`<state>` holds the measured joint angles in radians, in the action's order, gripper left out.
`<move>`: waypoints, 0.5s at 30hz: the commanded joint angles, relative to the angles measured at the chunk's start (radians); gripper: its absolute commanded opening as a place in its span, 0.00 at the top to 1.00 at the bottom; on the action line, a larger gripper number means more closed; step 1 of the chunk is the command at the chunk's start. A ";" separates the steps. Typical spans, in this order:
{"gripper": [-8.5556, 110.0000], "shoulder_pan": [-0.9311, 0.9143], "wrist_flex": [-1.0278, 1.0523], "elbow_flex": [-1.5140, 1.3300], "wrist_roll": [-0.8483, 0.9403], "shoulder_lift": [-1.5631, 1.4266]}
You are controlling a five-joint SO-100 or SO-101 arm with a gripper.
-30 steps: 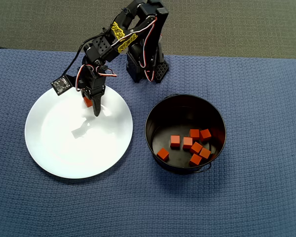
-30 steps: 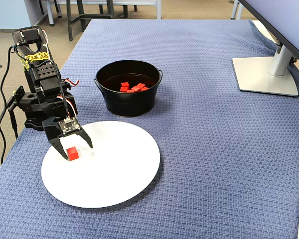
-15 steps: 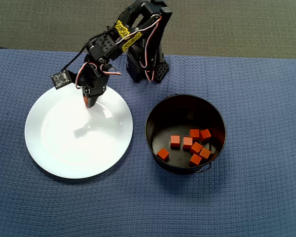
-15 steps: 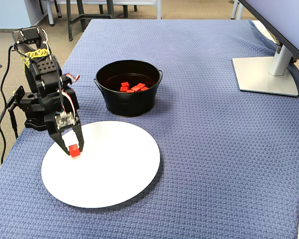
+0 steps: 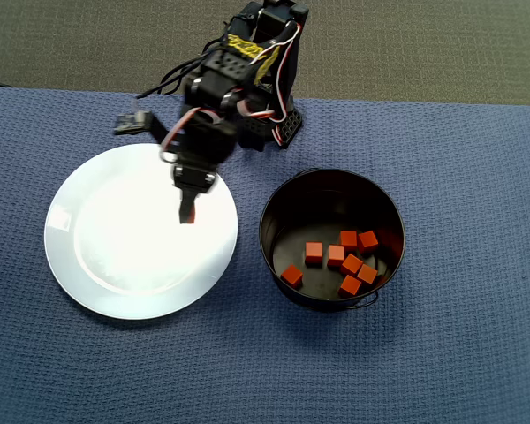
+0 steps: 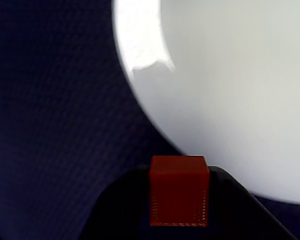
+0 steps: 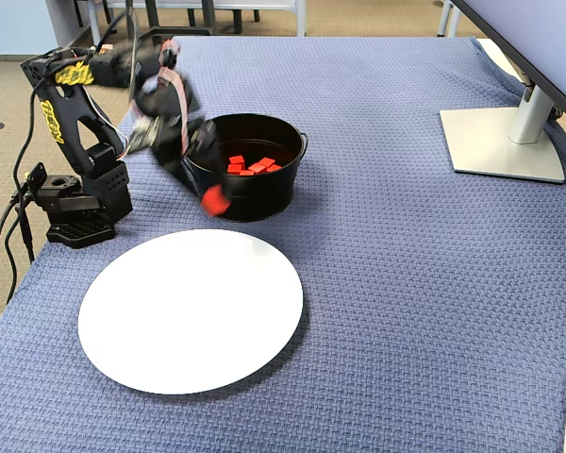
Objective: Pick up the red cubes from the white plate and place them in the black recipient
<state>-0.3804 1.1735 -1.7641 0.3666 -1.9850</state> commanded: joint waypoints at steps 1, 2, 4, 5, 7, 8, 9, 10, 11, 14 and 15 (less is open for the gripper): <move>0.93 0.209 0.011 0.153 -0.155 0.002; 0.93 0.258 -0.011 0.150 -0.170 0.009; 0.93 0.362 -0.025 0.153 -0.195 0.044; 0.93 0.410 -0.025 0.152 -0.216 0.049; 0.90 0.526 0.018 0.137 -0.209 0.058; 0.77 0.597 0.054 0.118 -0.170 0.063; 0.58 0.653 0.081 0.092 -0.126 0.063; 0.51 0.686 0.101 0.067 -0.069 0.049; 0.49 0.681 0.087 0.037 -0.037 0.021; 0.51 0.554 0.051 0.015 0.029 -0.038; 0.52 0.503 0.060 0.020 0.055 -0.052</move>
<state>0.2071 1.2379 -1.7518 0.3313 -1.9604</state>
